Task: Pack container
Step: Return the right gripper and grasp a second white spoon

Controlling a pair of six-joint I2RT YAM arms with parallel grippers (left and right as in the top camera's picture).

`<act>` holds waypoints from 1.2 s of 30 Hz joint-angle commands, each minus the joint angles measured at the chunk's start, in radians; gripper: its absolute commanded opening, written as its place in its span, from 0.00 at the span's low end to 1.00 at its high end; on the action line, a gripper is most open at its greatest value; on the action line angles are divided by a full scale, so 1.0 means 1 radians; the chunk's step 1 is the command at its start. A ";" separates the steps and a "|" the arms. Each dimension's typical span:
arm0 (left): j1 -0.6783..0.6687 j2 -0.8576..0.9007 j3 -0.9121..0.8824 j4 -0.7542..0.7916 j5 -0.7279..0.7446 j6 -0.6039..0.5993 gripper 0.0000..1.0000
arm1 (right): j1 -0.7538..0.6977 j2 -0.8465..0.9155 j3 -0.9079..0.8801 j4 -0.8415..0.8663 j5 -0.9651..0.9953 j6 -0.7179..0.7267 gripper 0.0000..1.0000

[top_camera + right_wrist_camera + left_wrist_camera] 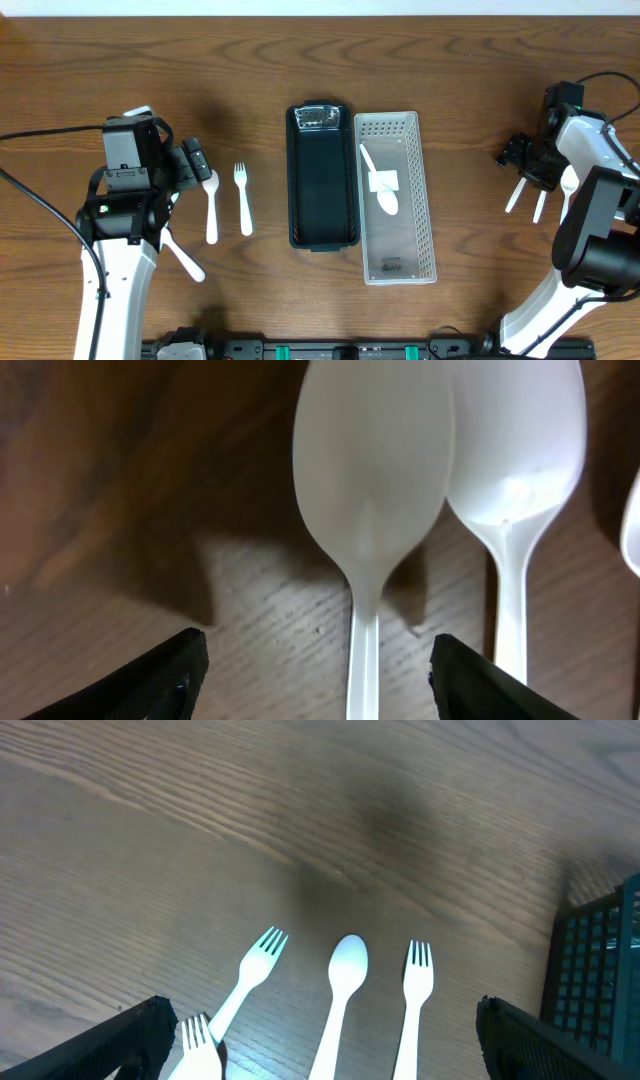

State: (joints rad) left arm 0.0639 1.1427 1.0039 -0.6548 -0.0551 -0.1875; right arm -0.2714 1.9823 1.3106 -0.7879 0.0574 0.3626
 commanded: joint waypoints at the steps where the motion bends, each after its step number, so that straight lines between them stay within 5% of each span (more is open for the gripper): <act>1: 0.003 0.000 0.019 -0.004 -0.005 -0.013 0.98 | -0.004 0.008 -0.019 0.029 -0.004 -0.020 0.75; 9: 0.003 0.000 0.019 -0.004 -0.005 -0.013 0.98 | -0.004 0.008 -0.095 0.103 -0.002 -0.024 0.74; 13: 0.003 0.000 0.019 -0.003 -0.005 -0.013 0.98 | -0.004 0.008 -0.108 0.104 -0.002 -0.027 0.63; 18: 0.003 0.000 0.019 -0.004 -0.005 -0.013 0.98 | -0.004 0.008 -0.108 0.104 -0.002 -0.027 0.31; 24: 0.003 0.000 0.019 -0.005 -0.005 -0.013 0.98 | -0.004 0.008 -0.108 0.106 -0.002 -0.027 0.11; 36: 0.003 0.000 0.019 -0.018 -0.005 -0.013 0.98 | -0.003 0.007 -0.104 0.124 -0.002 -0.027 0.01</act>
State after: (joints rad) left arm 0.0639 1.1427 1.0039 -0.6727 -0.0551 -0.1875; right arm -0.2714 1.9671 1.2346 -0.6643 0.0525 0.3325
